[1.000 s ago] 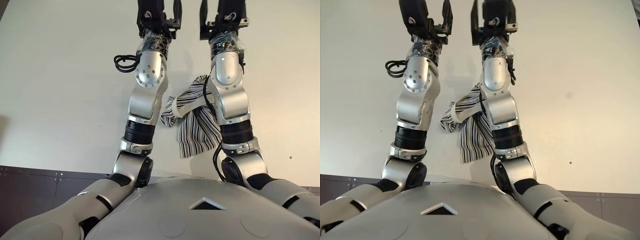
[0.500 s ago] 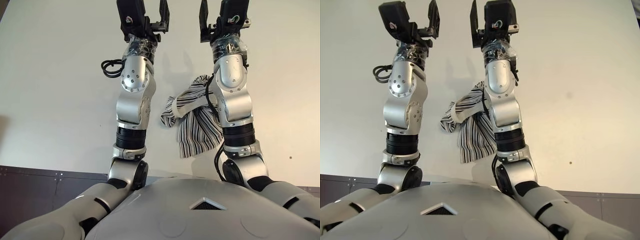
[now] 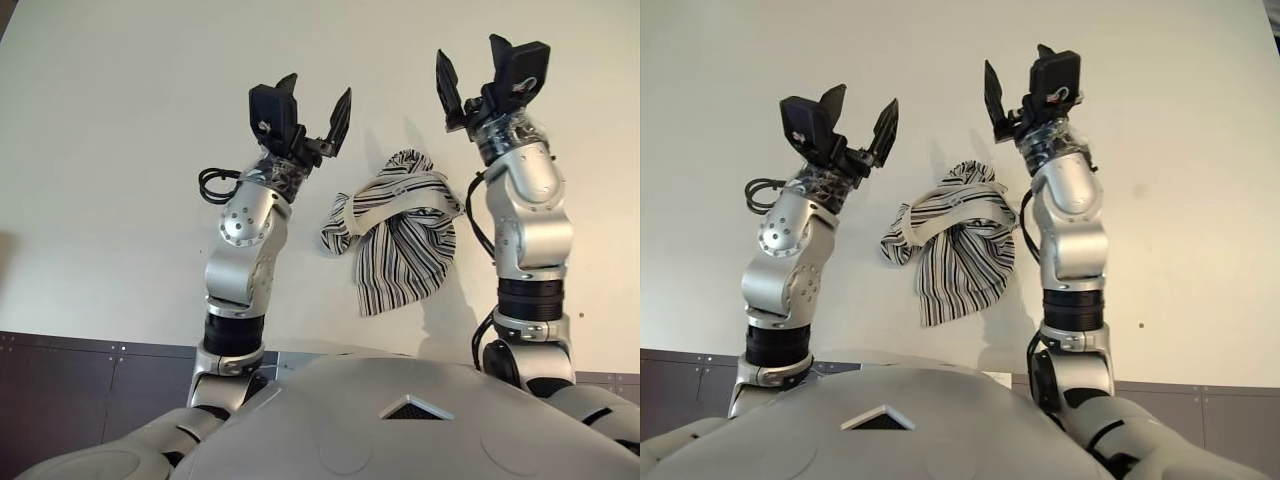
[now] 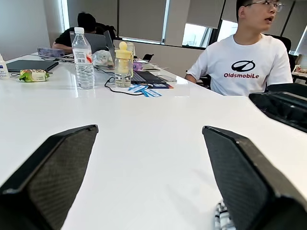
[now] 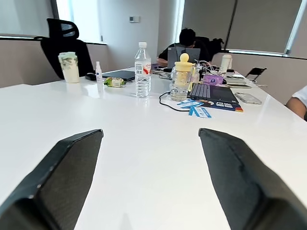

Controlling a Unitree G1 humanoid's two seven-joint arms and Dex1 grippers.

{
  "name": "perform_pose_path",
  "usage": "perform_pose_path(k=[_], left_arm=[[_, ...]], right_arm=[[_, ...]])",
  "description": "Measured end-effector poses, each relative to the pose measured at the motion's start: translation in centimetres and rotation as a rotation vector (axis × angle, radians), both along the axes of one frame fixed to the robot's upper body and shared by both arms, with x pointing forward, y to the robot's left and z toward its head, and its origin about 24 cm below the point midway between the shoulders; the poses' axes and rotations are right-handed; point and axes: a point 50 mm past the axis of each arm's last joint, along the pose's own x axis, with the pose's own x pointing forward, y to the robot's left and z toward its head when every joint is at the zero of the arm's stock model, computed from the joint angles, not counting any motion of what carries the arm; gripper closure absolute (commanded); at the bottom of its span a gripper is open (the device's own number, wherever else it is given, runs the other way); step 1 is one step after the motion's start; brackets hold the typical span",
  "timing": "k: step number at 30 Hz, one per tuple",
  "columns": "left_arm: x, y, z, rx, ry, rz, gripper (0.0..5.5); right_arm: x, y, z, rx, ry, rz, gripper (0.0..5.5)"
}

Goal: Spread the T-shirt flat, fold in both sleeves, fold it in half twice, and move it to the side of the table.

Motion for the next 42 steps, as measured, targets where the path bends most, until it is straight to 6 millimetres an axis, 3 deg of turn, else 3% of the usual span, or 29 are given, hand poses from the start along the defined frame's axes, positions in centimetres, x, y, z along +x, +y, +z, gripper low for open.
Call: perform_pose_path(k=[3,7,9,12,15,17,18,22,26,29,32,35,37,42], left_arm=[[0.0,0.7,0.0,0.01,0.001,0.03,1.47],[0.1,0.1,0.3,0.029,-0.02,0.032,1.47],[-1.2,-0.4,-0.1,0.035,0.0,-0.062,1.47],[-3.6,0.4,-1.1,0.037,0.084,-0.215,1.47],[-6.1,1.2,-2.1,0.071,0.169,-0.394,1.47],[-7.8,1.4,-3.8,0.167,0.262,-0.505,1.47],[-8.1,1.2,-4.3,0.196,0.279,-0.529,1.47],[-7.3,1.6,-7.3,0.409,0.334,-0.48,1.47],[-6.0,1.1,-7.2,0.4,0.296,-0.43,1.47],[-5.8,0.4,-6.9,0.323,0.28,-0.42,1.47],[-4.8,-0.1,-6.8,0.282,0.276,-0.389,1.47],[-3.4,0.7,-8.1,0.4,0.323,-0.324,1.47],[-3.0,1.2,-8.2,0.49,0.302,-0.323,1.47],[-2.3,4.4,-8.0,0.708,0.176,-0.238,1.47]], right_arm=[[-0.1,-0.3,-0.1,-0.006,0.002,-0.016,1.84],[-0.6,1.6,-0.3,-0.038,-0.02,0.029,1.84],[-2.0,2.1,-0.5,-0.043,0.002,0.167,1.84],[-5.3,0.5,-1.6,-0.03,0.158,0.431,1.84],[-8.6,-2.9,-1.7,-0.068,0.309,0.681,1.84],[-9.0,-5.1,-1.3,-0.163,0.377,0.748,1.84],[-9.1,-5.3,-1.3,-0.175,0.385,0.759,1.84],[-10.9,-4.1,-3.7,-0.259,0.45,0.816,1.84],[-13.2,-3.6,-5.9,-0.284,0.514,0.823,1.84],[-12.7,-3.5,-7.9,-0.349,0.505,0.709,1.84],[-11.1,-2.8,-8.5,-0.396,0.442,0.634,1.84],[-9.1,-2.7,-8.6,-0.453,0.401,0.56,1.84],[-7.6,-3.5,-8.5,-0.51,0.38,0.468,1.84],[-2.6,-8.2,-8.1,-0.772,0.314,0.117,1.84]])
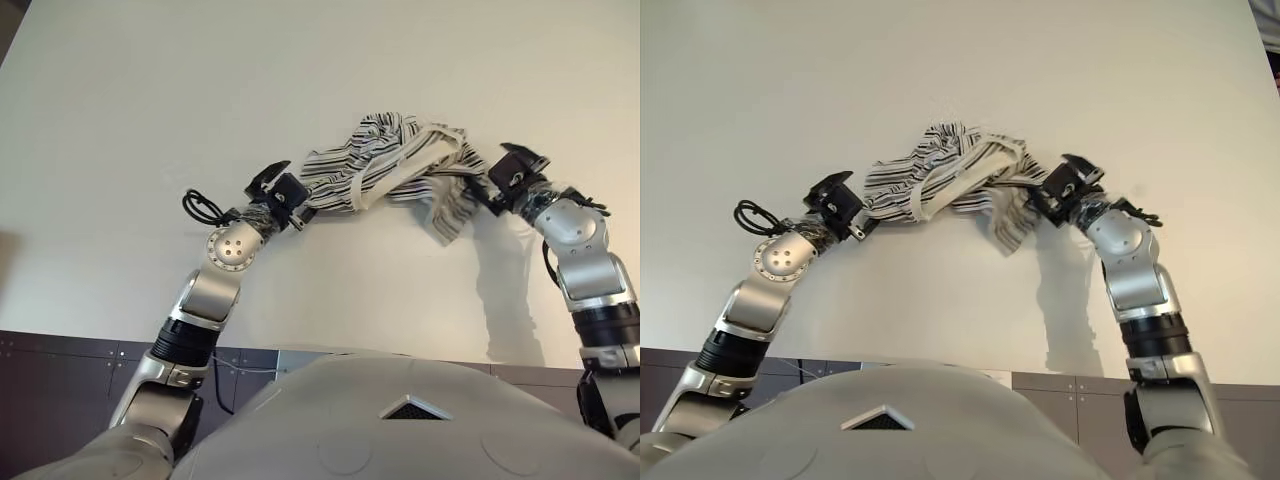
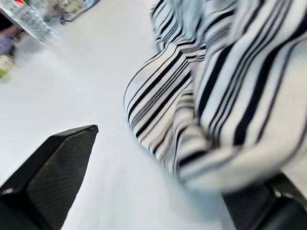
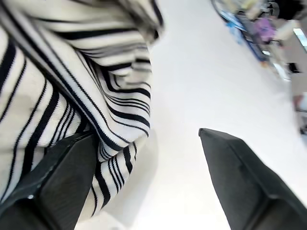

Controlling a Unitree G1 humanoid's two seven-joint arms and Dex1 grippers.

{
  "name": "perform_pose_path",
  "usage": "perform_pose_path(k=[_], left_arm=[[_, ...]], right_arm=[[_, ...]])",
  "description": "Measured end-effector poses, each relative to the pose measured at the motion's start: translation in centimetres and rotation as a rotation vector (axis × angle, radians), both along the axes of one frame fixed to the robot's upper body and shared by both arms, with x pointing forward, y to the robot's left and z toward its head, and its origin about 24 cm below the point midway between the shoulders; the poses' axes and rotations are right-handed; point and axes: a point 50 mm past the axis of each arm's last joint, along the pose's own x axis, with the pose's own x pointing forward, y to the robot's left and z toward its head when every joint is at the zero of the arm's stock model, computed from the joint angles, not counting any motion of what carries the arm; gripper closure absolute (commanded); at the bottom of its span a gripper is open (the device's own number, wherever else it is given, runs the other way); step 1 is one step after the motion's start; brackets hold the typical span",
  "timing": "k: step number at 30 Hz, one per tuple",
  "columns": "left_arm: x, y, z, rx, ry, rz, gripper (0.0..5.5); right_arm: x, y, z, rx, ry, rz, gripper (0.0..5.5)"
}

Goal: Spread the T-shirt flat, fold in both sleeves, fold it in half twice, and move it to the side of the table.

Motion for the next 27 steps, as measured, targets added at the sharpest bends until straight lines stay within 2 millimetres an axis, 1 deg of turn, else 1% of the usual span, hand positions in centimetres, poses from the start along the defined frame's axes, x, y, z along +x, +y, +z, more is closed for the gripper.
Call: perform_pose_path(k=[2,3,5,7,8,9,10,11,12,13,14,15,16,17,18,20,21,23,24,25,26,27], left_arm=[[-0.4,0.7,-0.1,0.013,-0.052,-0.013,1.47],[-0.5,1.1,-0.1,0.029,-0.08,-0.037,1.47],[-0.5,2.4,-0.2,0.055,-0.106,-0.031,1.47],[-0.5,4.3,-0.3,0.093,-0.13,0.021,1.47],[-0.7,5.8,-0.3,0.099,-0.128,0.084,1.47],[-1.0,7.0,-0.2,0.071,-0.107,0.156,1.47],[-1.2,7.4,-0.1,0.01,-0.083,0.213,1.47],[-1.3,6.4,0.1,-0.106,-0.04,0.242,1.47],[-1.3,4.7,0.3,-0.225,-0.001,0.228,1.47],[-1.4,1.6,0.9,-0.384,0.042,0.161,1.47],[-1.4,0.0,1.6,-0.451,0.058,0.11,1.47],[-1.4,-0.9,2.1,-0.482,0.069,0.075,1.47],[-1.7,-1.6,2.1,-0.49,0.095,0.038,1.47],[-2.4,-2.6,1.7,-0.492,0.143,-0.002,1.47],[-2.9,-3.0,1.3,-0.489,0.172,-0.011,1.47],[-3.3,-3.2,0.9,-0.456,0.192,-0.006,1.47],[-3.3,-3.3,1.0,-0.435,0.187,-0.004,1.47],[-3.0,-3.5,1.3,-0.411,0.17,-0.002,1.47],[-2.8,-3.7,1.4,-0.408,0.162,0.009,1.47],[-2.5,-3.9,1.7,-0.408,0.147,0.012,1.47],[-2.3,-4.0,1.8,-0.406,0.136,0.02,1.47],[-2.2,-4.2,1.8,-0.408,0.136,0.026,1.47]], right_arm=[[2.0,-1.2,-0.1,-0.12,-0.112,-0.104,1.84],[2.8,-2.0,-0.5,-0.142,-0.169,-0.196,1.84],[3.0,-3.0,-0.6,-0.136,-0.245,-0.286,1.84],[3.1,-4.1,0.2,-0.097,-0.333,-0.353,1.84],[3.2,-4.1,1.0,0.003,-0.37,-0.335,1.84],[3.2,-3.8,1.5,0.073,-0.373,-0.289,1.84],[2.9,-3.0,1.7,0.13,-0.368,-0.222,1.84],[2.4,-2.1,1.9,0.192,-0.36,-0.159,1.84],[2.0,-1.4,2.0,0.232,-0.349,-0.119,1.84],[1.9,-0.1,2.6,0.272,-0.344,-0.044,1.84],[1.8,0.7,3.0,0.293,-0.335,0.01,1.84],[1.6,1.5,3.0,0.29,-0.305,0.076,1.84],[1.1,2.7,2.4,0.253,-0.246,0.165,1.84],[-0.1,4.4,0.8,0.188,-0.145,0.288,1.84],[-1.4,5.1,-0.3,0.153,-0.077,0.36,1.84],[-2.6,5.5,0.0,0.08,-0.004,0.492,1.84],[-3.5,6.4,0.3,0.082,0.05,0.565,1.84],[-5.2,8.8,0.5,0.159,0.119,0.676,1.84],[-5.5,9.8,0.6,0.202,0.139,0.7,1.84],[-5.4,10.3,0.8,0.257,0.153,0.686,1.84],[-4.9,10.8,1.4,0.321,0.146,0.663,1.84],[-3.8,11.4,3.4,0.438,0.093,0.624,1.84]])
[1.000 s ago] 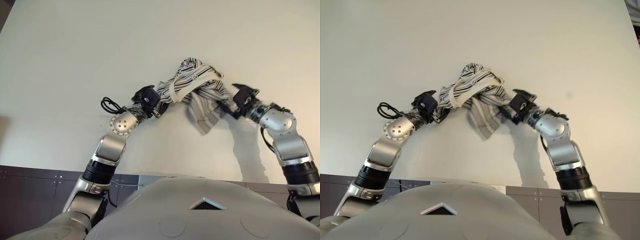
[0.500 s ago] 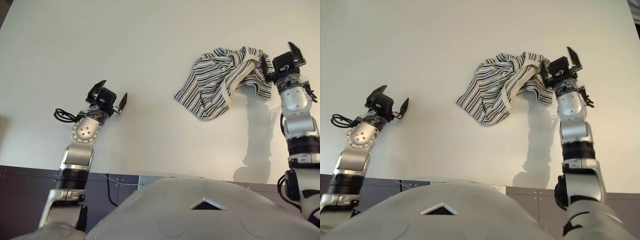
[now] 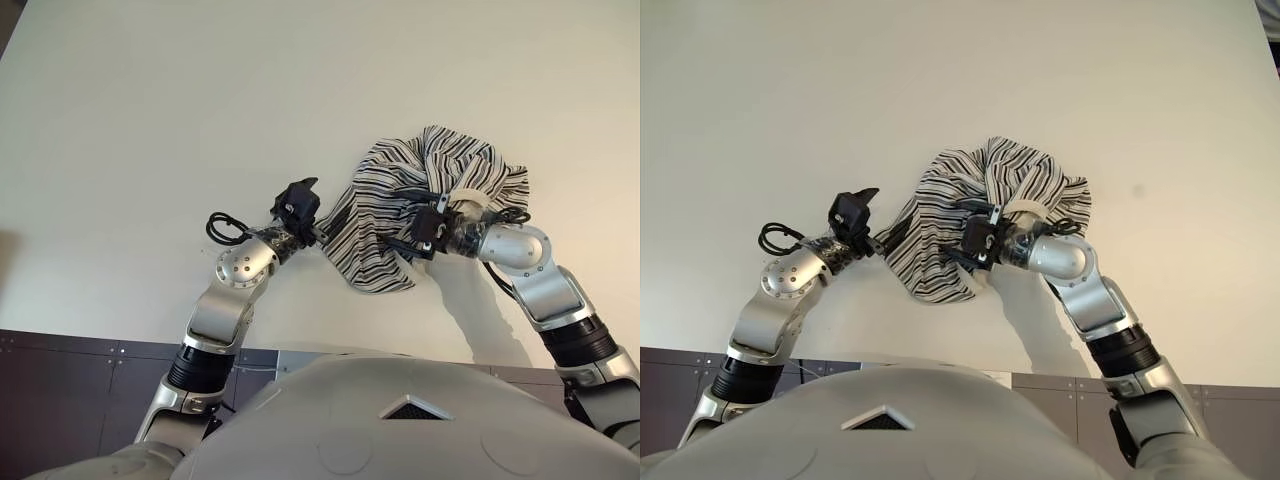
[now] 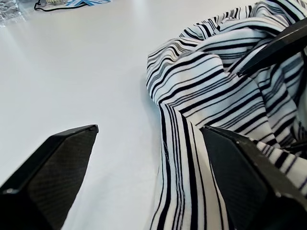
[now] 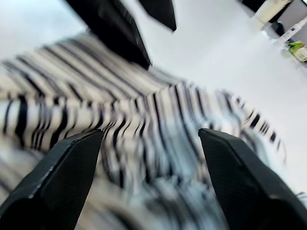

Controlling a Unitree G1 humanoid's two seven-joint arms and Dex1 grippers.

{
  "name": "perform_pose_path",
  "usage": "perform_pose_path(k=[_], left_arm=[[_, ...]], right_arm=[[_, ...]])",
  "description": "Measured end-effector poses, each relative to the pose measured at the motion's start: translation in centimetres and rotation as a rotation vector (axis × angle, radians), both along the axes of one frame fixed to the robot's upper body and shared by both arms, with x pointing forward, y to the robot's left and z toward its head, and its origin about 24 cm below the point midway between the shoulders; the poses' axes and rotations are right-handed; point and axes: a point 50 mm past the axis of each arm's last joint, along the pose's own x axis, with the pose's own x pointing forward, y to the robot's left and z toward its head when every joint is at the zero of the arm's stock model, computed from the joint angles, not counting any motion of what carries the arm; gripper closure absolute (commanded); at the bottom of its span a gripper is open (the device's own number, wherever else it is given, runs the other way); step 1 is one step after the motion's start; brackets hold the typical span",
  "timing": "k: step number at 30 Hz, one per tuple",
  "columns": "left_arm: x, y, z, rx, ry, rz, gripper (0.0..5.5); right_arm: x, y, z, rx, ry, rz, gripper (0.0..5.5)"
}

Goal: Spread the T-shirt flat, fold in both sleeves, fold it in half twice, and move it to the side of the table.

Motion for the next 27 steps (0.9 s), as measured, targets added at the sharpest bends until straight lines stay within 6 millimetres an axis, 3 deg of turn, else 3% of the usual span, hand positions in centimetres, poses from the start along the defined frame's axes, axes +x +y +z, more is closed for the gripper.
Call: perform_pose_path(k=[2,3,4,5,8,11,13,15,18,20,23,27], left_arm=[[-0.2,-0.2,-0.3,0.021,0.019,-0.006,1.47],[-0.3,-0.1,-0.4,0.039,0.025,-0.011,1.47],[-0.6,0.4,-0.7,0.073,0.046,-0.019,1.47],[-0.8,0.6,-0.7,0.086,0.057,-0.034,1.47],[-1.7,1.2,-0.6,0.094,0.101,-0.113,1.47],[-1.3,0.5,-0.1,-0.006,0.108,-0.117,1.47],[-0.7,0.1,0.2,-0.027,0.093,-0.12,1.47],[-0.8,0.1,-0.8,0.018,0.142,-0.134,1.47],[-0.8,0.5,-1.3,0.107,0.144,-0.194,1.47],[-0.8,0.7,-1.5,0.161,0.132,-0.272,1.47],[-0.9,2.0,-1.2,0.228,0.08,-0.408,1.47],[-1.2,5.1,-0.6,0.302,0.026,-0.562,1.47]], right_arm=[[1.9,-0.6,3.3,0.131,-0.047,-0.097,1.84],[2.6,-1.8,4.0,0.16,-0.045,-0.162,1.84],[3.3,-4.3,4.4,0.149,-0.033,-0.264,1.84],[3.4,-5.7,4.4,0.141,-0.017,-0.3,1.84],[2.2,-13.1,3.3,0.034,0.132,-0.399,1.84],[-0.1,-16.9,0.4,-0.066,0.303,-0.41,1.84],[-0.6,-16.7,-1.0,-0.11,0.338,-0.382,1.84],[-0.5,-15.3,-2.6,-0.149,0.311,-0.377,1.84],[0.8,-13.0,-3.6,-0.175,0.207,-0.4,1.84],[1.5,-12.5,-3.8,-0.224,0.133,-0.415,1.84],[2.6,-13.3,-3.9,-0.294,0.04,-0.486,1.84],[5.5,-16.1,-3.6,-0.452,-0.106,-0.719,1.84]])
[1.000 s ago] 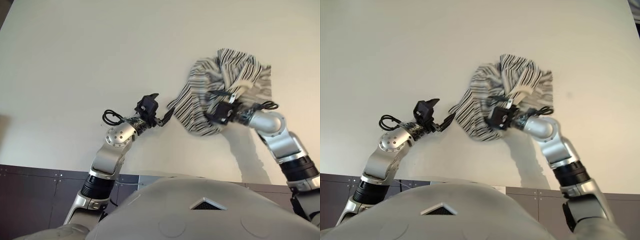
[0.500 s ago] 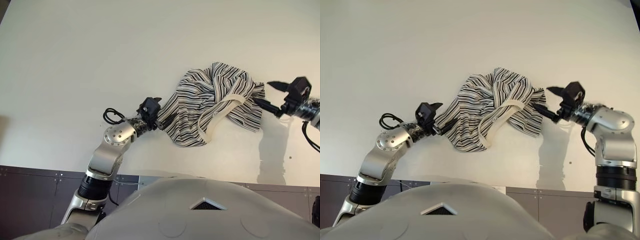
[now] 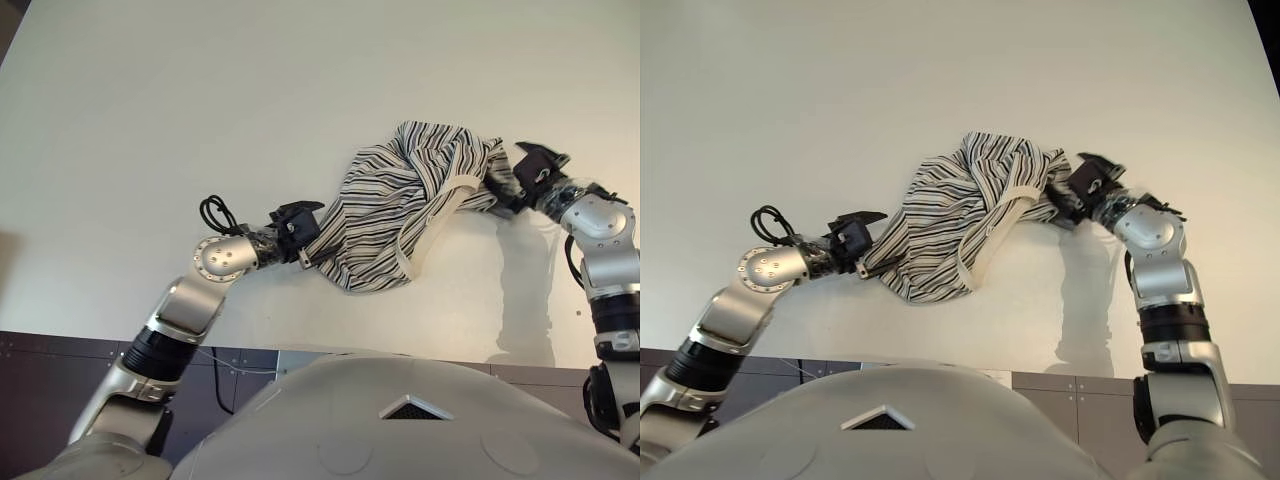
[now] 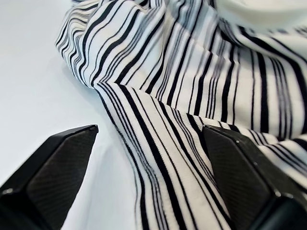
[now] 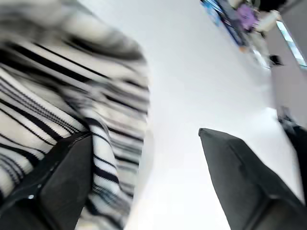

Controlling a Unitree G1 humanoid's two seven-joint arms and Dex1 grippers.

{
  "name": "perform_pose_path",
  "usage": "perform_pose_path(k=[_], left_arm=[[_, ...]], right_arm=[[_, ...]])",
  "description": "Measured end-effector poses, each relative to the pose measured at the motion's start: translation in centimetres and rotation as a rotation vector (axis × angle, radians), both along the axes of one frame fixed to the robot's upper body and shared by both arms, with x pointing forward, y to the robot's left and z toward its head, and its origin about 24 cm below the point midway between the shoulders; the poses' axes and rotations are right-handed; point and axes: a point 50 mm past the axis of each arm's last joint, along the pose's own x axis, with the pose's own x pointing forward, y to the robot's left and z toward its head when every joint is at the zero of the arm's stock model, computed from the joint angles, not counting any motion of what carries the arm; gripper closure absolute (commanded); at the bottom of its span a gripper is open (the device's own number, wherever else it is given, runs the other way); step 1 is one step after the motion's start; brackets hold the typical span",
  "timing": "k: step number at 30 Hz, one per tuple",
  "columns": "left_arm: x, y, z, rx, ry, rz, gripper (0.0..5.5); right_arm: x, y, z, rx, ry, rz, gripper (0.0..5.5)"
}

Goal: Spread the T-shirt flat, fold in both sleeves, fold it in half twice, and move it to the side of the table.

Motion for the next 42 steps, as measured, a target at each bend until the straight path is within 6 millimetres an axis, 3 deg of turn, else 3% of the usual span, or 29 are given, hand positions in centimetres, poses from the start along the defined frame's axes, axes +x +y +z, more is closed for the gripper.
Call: perform_pose_path(k=[3,5,7,8,9,12,15,20,23,26,29,31,36,38,42], left_arm=[[0.5,1.8,0.0,0.0,-0.026,-0.041,1.47],[1.8,3.0,0.1,0.008,-0.069,-0.009,1.47],[4.1,5.5,0.5,0.049,-0.121,0.134,1.47],[5.4,8.1,0.8,0.068,-0.129,0.339,1.47],[5.7,8.9,1.1,0.052,-0.134,0.416,1.47],[6.5,7.4,2.7,-0.134,-0.211,0.566,1.47],[6.0,5.0,3.9,-0.242,-0.231,0.583,1.47],[2.9,0.7,0.8,-0.158,-0.096,0.444,1.47],[3.2,-1.1,-0.4,-0.038,-0.144,0.373,1.47],[3.9,-1.4,-0.5,0.006,-0.19,0.372,1.47],[3.7,-1.4,-0.6,0.02,-0.205,0.346,1.47],[3.2,-1.0,-0.6,0.031,-0.188,0.301,1.47],[-0.4,0.0,-0.6,-0.052,-0.061,0.122,1.47],[-1.2,1.3,-0.5,-0.045,-0.031,0.069,1.47],[0.2,2.6,-0.6,-0.053,-0.08,0.165,1.47]], right_arm=[[0.6,-0.1,-0.3,-0.007,-0.063,-0.082,1.84],[0.8,0.5,-0.5,0.016,-0.099,-0.096,1.84],[0.9,1.3,-0.6,0.052,-0.131,-0.103,1.84],[0.8,2.0,-0.5,0.149,-0.167,-0.13,1.84],[0.8,2.2,-0.4,0.205,-0.183,-0.15,1.84],[1.8,1.9,1.0,0.442,-0.225,-0.284,1.84],[1.9,2.4,1.5,0.473,-0.19,-0.214,1.84],[1.0,6.1,4.7,0.549,-0.105,0.153,1.84],[2.4,4.1,5.6,0.368,-0.158,0.053,1.84],[2.6,4.5,5.1,0.325,-0.143,0.053,1.84],[1.4,7.2,0.5,0.188,0.025,0.163,1.84],[1.2,7.4,-0.3,0.142,0.018,0.176,1.84],[3.8,4.5,-0.7,0.027,-0.112,-0.102,1.84],[4.4,3.7,-0.9,0.1,-0.125,-0.213,1.84],[3.5,5.8,-0.8,0.377,-0.106,-0.126,1.84]])
